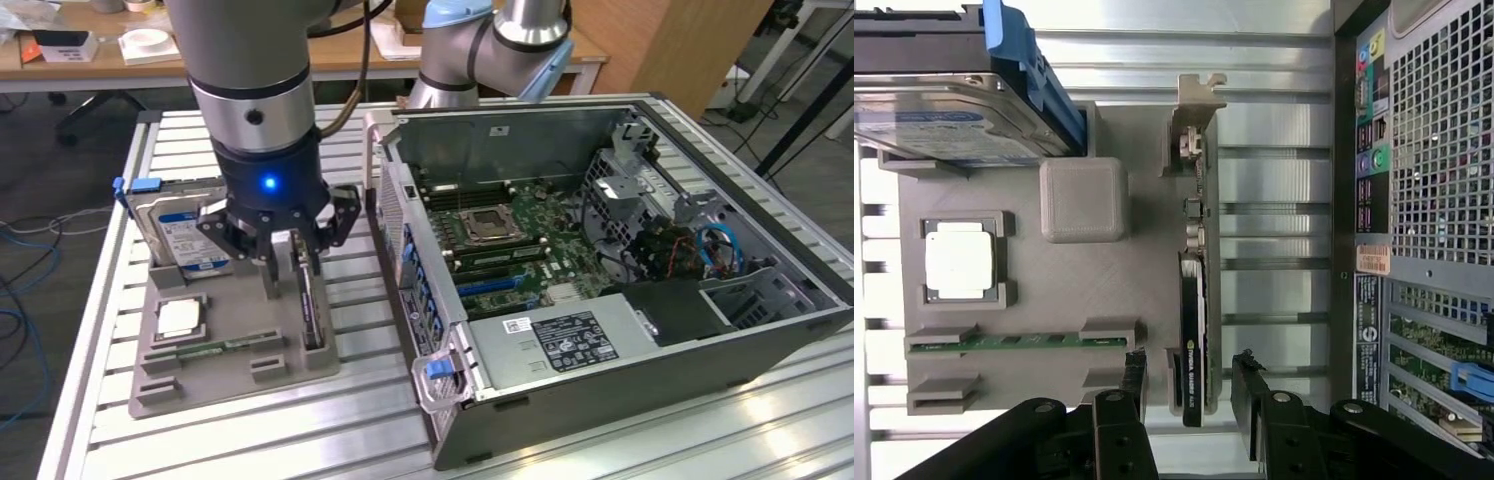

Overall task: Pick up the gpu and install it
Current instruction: 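Pick up the gpu and move the gpu toward the slot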

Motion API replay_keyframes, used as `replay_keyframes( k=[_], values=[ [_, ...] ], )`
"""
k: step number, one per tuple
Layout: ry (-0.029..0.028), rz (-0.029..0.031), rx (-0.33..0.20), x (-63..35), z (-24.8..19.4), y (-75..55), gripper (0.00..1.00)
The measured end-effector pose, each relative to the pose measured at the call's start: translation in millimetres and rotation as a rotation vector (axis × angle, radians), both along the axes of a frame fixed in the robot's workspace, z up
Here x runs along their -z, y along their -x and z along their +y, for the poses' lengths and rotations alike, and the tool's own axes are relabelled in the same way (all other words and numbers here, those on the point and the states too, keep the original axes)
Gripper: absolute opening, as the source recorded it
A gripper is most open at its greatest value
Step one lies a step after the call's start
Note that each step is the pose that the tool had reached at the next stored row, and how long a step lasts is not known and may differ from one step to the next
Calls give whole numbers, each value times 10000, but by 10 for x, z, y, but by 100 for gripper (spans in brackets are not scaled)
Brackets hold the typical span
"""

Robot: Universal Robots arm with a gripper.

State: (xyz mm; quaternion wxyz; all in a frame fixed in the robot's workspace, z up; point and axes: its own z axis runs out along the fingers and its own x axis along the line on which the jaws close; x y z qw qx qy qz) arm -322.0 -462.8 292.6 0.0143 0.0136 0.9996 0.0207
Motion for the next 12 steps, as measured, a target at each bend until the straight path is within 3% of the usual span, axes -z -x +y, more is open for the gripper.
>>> replay_keyframes(
  k=[12],
  values=[
    [0, -40, 1, 102, 0, 1, 47]
  ],
)
